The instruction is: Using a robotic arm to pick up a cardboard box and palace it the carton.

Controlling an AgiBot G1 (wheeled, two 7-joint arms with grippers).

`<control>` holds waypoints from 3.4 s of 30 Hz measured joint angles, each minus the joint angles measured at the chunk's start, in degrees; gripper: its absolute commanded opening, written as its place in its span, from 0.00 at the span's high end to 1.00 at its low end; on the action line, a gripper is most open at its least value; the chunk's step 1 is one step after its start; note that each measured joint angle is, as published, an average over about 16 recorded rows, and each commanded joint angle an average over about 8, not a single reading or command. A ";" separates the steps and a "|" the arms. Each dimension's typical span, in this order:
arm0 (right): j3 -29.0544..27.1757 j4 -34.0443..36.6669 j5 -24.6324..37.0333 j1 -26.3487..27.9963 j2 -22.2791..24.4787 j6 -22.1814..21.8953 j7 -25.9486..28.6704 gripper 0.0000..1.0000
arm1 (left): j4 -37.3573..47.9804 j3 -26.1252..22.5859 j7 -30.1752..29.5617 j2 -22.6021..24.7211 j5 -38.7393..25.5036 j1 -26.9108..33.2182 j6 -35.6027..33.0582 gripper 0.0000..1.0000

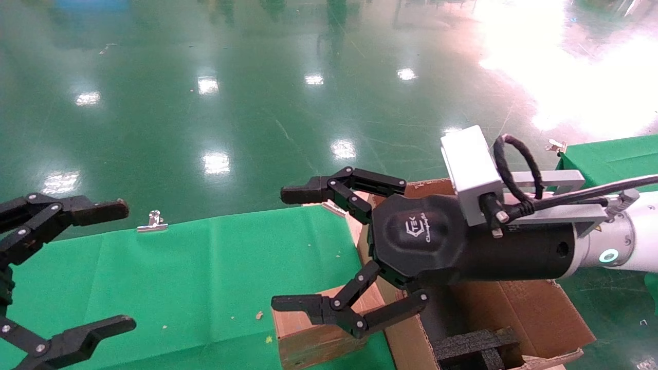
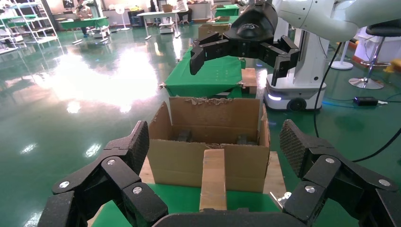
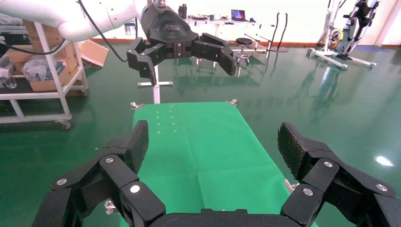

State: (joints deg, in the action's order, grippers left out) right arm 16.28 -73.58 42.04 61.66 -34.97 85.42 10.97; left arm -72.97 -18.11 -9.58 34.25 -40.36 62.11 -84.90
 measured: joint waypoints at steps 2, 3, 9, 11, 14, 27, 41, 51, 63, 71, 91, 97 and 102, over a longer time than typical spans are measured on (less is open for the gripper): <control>0.00 0.00 0.00 0.00 0.00 0.00 0.00 0.00 | 0.00 0.00 0.00 0.00 0.00 0.00 0.00 0.00; 0.00 0.00 0.00 0.00 0.00 0.00 0.00 0.00 | 0.00 0.00 0.00 0.00 0.00 0.00 0.00 0.00; 0.00 0.00 0.00 0.00 0.00 0.00 0.00 0.00 | 0.00 0.00 0.00 0.00 0.00 0.00 0.00 0.00; 0.00 0.00 0.00 0.00 0.00 0.00 0.00 0.00 | 0.00 0.00 0.00 0.00 0.00 0.00 0.00 0.00; 0.00 0.00 0.00 0.00 0.00 0.00 0.00 0.00 | 0.00 0.00 0.00 0.00 0.00 0.00 0.00 0.00; 0.15 0.01 0.30 0.05 0.11 0.09 0.13 0.00 | 0.00 0.00 0.00 0.00 0.00 0.00 0.00 1.00; 6.49 0.83 11.61 6.68 0.30 2.80 5.03 0.00 | 0.02 -0.02 0.02 0.00 0.01 0.01 -0.01 1.00; 17.56 5.39 23.64 16.66 -3.87 5.21 6.30 0.00 | 0.03 -0.04 0.03 0.00 0.02 0.02 0.00 1.00; 33.65 15.54 33.23 27.98 -11.56 5.59 -1.66 0.00 | 0.03 -0.06 0.04 -0.01 0.04 0.03 0.01 1.00; 42.90 22.19 36.58 33.83 -16.62 5.48 -7.79 0.00 | 0.03 -0.08 0.05 -0.02 0.05 0.03 0.01 1.00; 51.77 28.76 38.57 39.10 -22.23 5.06 -15.12 1.00 | 0.05 -0.09 0.06 -0.03 0.07 0.03 0.04 0.00; 51.36 28.43 38.53 38.86 -21.96 5.07 -14.86 1.00 | 0.05 -0.09 0.06 -0.03 0.07 0.03 0.04 0.00; 51.12 28.23 38.49 38.72 -21.80 5.07 -14.72 1.00 | 0.05 -0.09 0.06 -0.03 0.07 0.03 0.04 0.00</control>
State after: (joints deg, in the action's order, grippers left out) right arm 67.40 -45.34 80.52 100.38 -56.78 90.49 -3.75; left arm -72.92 -18.20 -9.52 34.22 -40.29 62.14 -84.87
